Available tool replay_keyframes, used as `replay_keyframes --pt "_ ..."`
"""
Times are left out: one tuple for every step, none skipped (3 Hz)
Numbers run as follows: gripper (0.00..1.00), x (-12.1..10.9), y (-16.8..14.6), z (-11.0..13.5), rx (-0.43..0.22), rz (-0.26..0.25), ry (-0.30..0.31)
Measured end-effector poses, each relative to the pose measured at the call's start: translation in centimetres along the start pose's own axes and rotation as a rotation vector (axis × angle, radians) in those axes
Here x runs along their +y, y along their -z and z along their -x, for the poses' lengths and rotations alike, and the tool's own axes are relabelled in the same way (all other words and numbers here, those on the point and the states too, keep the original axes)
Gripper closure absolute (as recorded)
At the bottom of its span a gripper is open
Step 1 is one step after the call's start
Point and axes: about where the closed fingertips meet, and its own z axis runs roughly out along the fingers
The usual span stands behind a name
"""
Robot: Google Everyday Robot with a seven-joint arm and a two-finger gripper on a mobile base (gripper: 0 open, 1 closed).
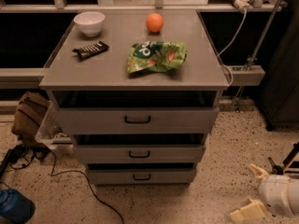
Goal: Close middle drawer
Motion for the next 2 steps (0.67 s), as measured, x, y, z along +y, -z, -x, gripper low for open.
replay_keyframes --pt "0.00 1.7 6.5 4.4 0.018 -0.099 0.042" --pt "0.00 4.5 11.1 9.2 0.035 -0.164 0.125"
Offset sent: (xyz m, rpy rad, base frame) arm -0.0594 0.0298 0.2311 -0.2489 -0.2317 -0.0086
